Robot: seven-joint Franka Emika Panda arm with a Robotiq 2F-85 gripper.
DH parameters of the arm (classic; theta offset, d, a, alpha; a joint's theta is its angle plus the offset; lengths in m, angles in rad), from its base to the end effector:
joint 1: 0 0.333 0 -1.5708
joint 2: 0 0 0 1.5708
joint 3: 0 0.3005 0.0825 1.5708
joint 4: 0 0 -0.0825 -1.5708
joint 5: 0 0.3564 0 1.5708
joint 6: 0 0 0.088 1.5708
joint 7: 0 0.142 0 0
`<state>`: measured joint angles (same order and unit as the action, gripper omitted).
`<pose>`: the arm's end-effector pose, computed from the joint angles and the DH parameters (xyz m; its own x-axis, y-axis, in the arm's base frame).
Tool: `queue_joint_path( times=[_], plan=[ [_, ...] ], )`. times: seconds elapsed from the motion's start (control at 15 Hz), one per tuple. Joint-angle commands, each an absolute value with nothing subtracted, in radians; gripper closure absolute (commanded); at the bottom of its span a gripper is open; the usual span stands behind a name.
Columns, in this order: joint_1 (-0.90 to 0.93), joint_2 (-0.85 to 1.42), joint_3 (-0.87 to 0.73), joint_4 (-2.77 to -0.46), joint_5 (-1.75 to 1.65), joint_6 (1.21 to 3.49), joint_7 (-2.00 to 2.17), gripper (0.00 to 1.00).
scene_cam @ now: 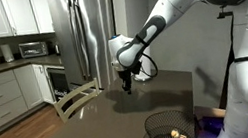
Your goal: Put the candy on the table in the bin
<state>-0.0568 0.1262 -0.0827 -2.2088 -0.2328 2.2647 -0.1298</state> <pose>0.5062 -0.0835 0.2872 0.9850 0.1361 -0.1060 0.1524 -0.9746 0.1644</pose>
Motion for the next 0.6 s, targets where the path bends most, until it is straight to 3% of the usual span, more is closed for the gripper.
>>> queue_joint_path(
  times=[0.0,0.53],
  plan=[
    [-0.057,0.024,-0.061,-2.310,-0.216,2.341,-0.203,0.94],
    [-0.037,-0.093,-0.053,-2.432,0.024,2.437,-0.557,0.94]
  ],
)
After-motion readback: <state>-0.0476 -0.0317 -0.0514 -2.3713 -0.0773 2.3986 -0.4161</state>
